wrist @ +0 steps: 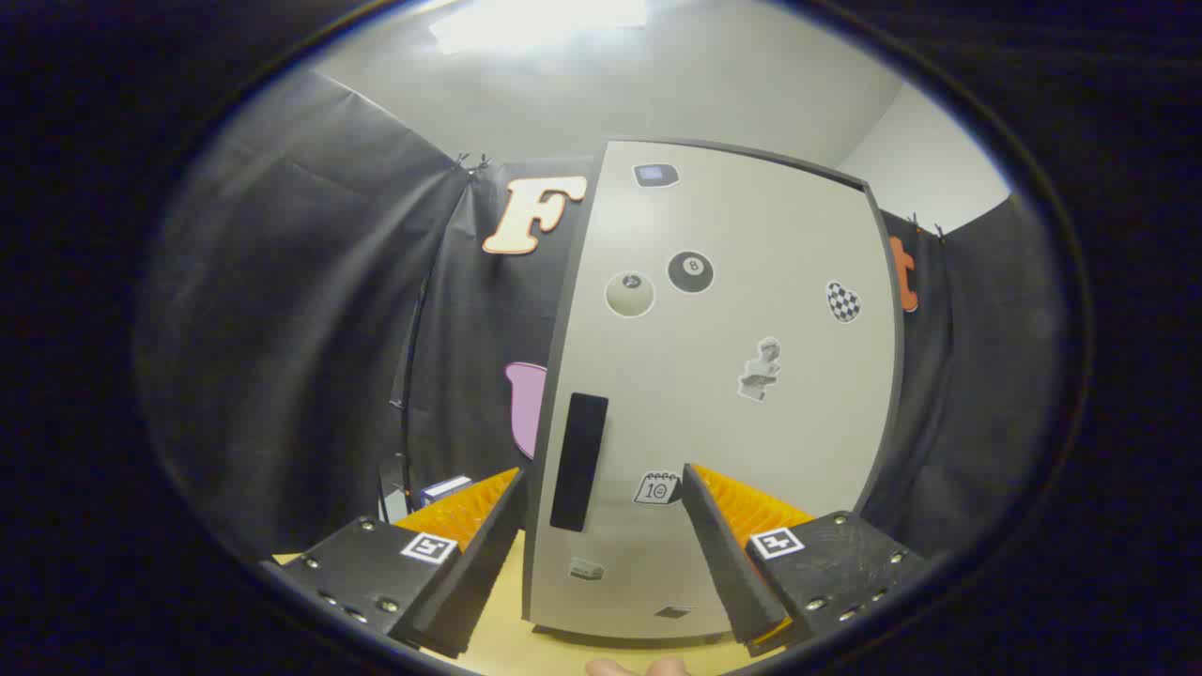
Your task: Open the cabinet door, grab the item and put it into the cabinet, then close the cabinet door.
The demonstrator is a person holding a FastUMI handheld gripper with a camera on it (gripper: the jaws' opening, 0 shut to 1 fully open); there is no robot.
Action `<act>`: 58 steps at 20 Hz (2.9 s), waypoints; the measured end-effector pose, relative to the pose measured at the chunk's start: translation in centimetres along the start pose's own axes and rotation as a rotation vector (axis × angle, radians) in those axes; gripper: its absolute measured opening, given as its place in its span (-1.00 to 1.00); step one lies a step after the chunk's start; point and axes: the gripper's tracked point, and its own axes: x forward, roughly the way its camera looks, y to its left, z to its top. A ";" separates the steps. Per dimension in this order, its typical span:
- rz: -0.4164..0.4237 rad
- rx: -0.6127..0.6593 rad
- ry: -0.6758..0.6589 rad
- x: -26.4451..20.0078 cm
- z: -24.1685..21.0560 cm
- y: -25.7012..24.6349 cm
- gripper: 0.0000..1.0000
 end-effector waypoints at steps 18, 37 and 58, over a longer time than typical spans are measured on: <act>-0.049 0.062 0.134 3.3 -2.8 0.1 0.95; -0.078 0.104 0.222 11.5 -6.9 2.1 0.72; -0.043 0.063 0.187 11.7 -6.8 3.1 -0.74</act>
